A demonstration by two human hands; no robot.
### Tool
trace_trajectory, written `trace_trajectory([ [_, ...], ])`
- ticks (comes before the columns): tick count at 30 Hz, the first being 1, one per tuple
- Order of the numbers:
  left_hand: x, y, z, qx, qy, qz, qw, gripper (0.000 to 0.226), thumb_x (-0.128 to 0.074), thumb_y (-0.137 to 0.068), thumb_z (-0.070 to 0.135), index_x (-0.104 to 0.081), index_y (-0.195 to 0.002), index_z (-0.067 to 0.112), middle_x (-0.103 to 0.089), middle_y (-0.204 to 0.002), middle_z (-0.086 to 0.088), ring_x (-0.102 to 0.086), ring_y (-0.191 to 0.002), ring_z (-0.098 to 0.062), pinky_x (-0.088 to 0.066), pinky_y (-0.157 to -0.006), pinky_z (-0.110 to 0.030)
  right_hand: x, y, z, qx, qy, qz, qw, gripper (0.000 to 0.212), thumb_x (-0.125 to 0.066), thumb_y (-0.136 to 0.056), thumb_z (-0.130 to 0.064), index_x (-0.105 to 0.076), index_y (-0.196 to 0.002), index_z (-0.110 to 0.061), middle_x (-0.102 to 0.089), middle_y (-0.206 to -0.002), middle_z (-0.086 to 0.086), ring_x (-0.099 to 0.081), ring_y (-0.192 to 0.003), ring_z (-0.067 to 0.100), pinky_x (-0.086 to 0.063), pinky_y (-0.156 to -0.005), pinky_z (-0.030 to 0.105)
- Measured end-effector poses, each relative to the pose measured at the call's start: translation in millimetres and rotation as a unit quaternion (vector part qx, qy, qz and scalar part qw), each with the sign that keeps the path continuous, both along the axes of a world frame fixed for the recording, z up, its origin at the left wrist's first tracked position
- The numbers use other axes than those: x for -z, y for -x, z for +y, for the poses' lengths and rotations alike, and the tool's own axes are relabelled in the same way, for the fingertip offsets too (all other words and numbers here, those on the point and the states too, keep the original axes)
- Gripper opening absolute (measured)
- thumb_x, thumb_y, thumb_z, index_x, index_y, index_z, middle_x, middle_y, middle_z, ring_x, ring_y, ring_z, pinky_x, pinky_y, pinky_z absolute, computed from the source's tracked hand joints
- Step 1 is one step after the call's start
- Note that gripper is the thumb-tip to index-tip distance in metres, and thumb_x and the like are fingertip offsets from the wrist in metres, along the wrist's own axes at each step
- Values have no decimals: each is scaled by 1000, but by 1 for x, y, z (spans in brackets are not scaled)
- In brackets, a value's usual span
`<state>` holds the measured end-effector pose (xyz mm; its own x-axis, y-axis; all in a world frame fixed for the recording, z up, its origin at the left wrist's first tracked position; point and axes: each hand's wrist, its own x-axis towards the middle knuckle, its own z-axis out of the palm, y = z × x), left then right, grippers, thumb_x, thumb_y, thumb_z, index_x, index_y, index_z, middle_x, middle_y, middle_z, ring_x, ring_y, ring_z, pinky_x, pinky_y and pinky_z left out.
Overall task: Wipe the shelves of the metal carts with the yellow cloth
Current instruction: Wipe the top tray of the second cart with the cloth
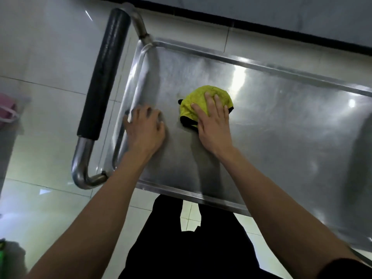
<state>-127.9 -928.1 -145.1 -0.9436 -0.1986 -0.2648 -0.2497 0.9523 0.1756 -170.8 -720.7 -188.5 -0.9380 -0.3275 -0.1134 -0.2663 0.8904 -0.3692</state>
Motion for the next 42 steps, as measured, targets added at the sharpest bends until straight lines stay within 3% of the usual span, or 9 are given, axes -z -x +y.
trace_trajectory([
  [3,3,-12,-32,-34,5,5,999,37,-53,-92,36,-59,-124,20,-46,-140,-6,-32,-138,-29,-22,-113,-59,-4,13,-40,-36,-8,-7,999,54,-50,-94,-19,-43,-145,-36,-13,-165,5,-7,-152,32,-12,-120,56],
  [7,7,-20,-45,-34,-21,33,999,42,-54,-90,37,-59,-129,20,-46,-138,-6,-34,-138,-26,-31,-109,-46,-7,34,-95,-75,-9,-16,997,57,-50,-94,-18,-41,-146,-38,-15,-164,5,-7,-152,32,-10,-120,55],
  [12,14,-21,-51,-67,-42,40,996,44,-56,-90,29,-60,-132,19,-45,-147,-5,-32,-143,-23,-28,-106,-34,-7,57,-154,-101,-13,-26,994,57,-46,-94,-19,-40,-147,-40,-15,-164,4,-7,-152,30,-8,-120,55],
  [18,16,-24,-59,-49,-46,35,997,45,-56,-91,28,-58,-135,19,-42,-150,-6,-28,-146,-24,-34,-103,-38,-5,59,-154,-118,-5,-18,993,53,-43,-97,-21,-41,-146,-39,-17,-164,5,-11,-152,29,-10,-121,53],
  [23,12,-26,-48,-18,3,25,1000,43,-52,-90,34,-56,-130,20,-46,-142,-6,-30,-143,-27,-20,-112,-50,-3,33,-111,-85,14,-20,996,52,-46,-97,-22,-42,-145,-41,-18,-164,3,-11,-152,27,-11,-121,51],
  [26,9,-26,-22,15,15,24,999,37,-49,-90,35,-58,-122,20,-50,-135,-5,-35,-138,-27,-22,-112,-52,0,16,-65,-54,19,-21,998,53,-47,-96,-22,-42,-145,-41,-17,-164,3,-11,-152,26,-11,-121,50],
  [31,5,-26,52,55,0,29,998,29,-51,-90,33,-64,-112,19,-55,-125,-5,-46,-123,-29,-36,-97,-46,1,-12,29,-5,8,-28,1000,54,-48,-96,-22,-41,-146,-41,-15,-165,2,-9,-152,26,-10,-122,49],
  [38,1,-32,148,82,-32,26,996,30,-52,-92,31,-64,-117,18,-53,-134,-7,-43,-129,-28,-32,-101,-46,2,-67,163,74,-1,-16,997,49,-45,-100,-24,-41,-146,-40,-15,-165,2,-9,-152,26,-12,-121,51],
  [42,-1,-43,170,90,-23,10,996,32,-50,-94,32,-62,-121,19,-50,-136,-5,-40,-131,-27,-32,-103,-47,2,-89,179,87,-1,-6,996,49,-47,-99,-23,-42,-145,-40,-16,-164,4,-9,-152,27,-12,-121,53],
])
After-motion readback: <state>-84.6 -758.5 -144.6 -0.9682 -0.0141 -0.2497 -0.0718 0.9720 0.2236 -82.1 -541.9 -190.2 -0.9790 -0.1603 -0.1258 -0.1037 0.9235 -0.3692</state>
